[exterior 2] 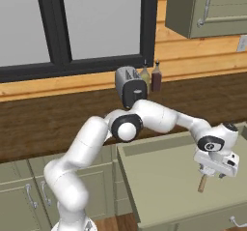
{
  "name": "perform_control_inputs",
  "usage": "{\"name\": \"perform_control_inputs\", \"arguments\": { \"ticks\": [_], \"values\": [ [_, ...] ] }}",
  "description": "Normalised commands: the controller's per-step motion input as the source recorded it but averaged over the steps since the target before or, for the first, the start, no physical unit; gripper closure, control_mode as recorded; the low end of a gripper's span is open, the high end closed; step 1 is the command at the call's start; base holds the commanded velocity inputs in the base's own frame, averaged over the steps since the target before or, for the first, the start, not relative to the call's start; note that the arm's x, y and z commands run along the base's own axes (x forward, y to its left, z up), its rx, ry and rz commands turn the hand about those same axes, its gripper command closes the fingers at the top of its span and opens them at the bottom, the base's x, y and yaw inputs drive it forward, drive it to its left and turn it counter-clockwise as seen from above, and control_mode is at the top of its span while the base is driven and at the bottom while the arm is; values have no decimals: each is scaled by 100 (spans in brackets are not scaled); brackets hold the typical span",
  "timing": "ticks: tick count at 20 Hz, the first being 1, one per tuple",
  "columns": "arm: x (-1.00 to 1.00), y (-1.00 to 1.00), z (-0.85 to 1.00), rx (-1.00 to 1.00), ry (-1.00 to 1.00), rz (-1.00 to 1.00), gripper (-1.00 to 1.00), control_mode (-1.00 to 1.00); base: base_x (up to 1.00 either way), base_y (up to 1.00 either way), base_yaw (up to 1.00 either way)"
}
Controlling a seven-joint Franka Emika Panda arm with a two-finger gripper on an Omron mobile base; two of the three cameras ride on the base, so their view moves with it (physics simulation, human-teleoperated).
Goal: Pick the pizza cutter from the drawer and place it on the counter.
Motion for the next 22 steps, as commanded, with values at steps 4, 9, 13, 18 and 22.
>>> {"name": "perform_control_inputs", "arguments": {
  "ticks": [4, 9, 13, 18, 22],
  "values": [
    [8, 4, -47, 0, 0, 8, -100, -100, 0, 0, 0],
    [-7, 38, -45, 0, 0, 4, -100, -100, 0, 0, 0],
    [-16, 66, -37, -13, 0, 4, -100, -100, 0, 0, 0],
    [3, 37, -38, -20, 0, 2, -100, -100, 0, 0, 0],
    [5, 17, -59, -18, 0, 3, -100, -100, 0, 0, 0]
  ]
}}
